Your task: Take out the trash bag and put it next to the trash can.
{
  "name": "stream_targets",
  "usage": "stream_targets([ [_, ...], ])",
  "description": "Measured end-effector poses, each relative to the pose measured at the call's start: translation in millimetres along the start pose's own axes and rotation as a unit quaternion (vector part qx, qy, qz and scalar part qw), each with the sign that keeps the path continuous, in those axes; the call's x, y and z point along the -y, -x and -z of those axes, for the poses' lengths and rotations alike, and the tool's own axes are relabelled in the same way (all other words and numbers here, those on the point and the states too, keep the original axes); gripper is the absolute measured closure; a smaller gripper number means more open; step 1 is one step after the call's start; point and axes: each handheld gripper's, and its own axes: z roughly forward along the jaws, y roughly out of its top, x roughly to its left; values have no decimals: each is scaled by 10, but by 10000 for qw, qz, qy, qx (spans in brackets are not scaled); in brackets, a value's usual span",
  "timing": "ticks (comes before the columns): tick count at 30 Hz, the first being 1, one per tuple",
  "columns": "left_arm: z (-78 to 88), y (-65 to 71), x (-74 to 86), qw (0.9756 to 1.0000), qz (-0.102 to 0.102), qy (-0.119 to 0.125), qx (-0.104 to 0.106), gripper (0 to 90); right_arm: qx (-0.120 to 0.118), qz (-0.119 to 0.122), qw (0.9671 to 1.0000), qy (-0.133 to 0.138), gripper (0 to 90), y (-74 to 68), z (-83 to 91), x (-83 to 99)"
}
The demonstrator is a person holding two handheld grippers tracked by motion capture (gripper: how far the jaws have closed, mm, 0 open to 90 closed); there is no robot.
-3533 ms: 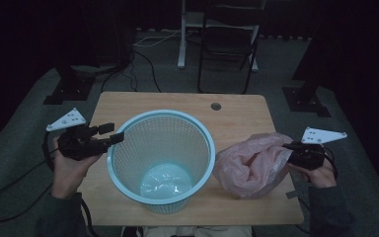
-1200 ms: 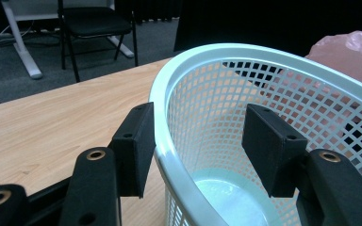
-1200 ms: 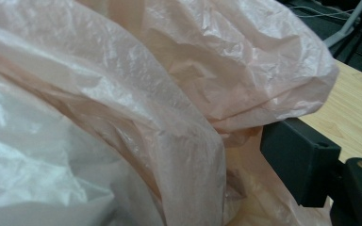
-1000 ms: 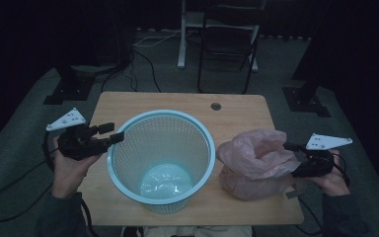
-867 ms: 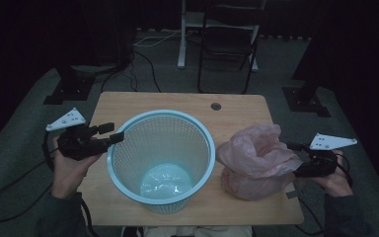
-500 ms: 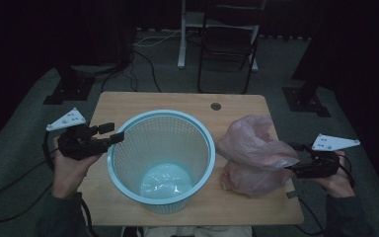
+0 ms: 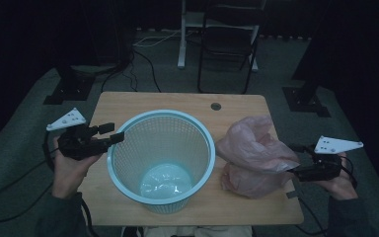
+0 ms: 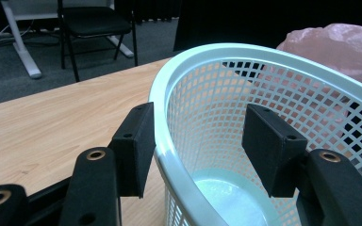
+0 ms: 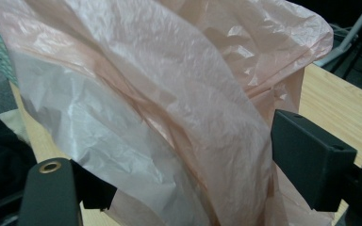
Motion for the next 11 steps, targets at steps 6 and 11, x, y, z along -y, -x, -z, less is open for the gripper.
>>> stream_targets([
  [6, 2, -5, 1, 10000, 19, 18, 30, 449, -123, 98, 9998, 98, 219, -31, 55, 8],
  [11, 8, -7, 0, 10000, 15, 22, 30, 449, -139, 121, 9998, 113, 220, -42, 64, 23],
])
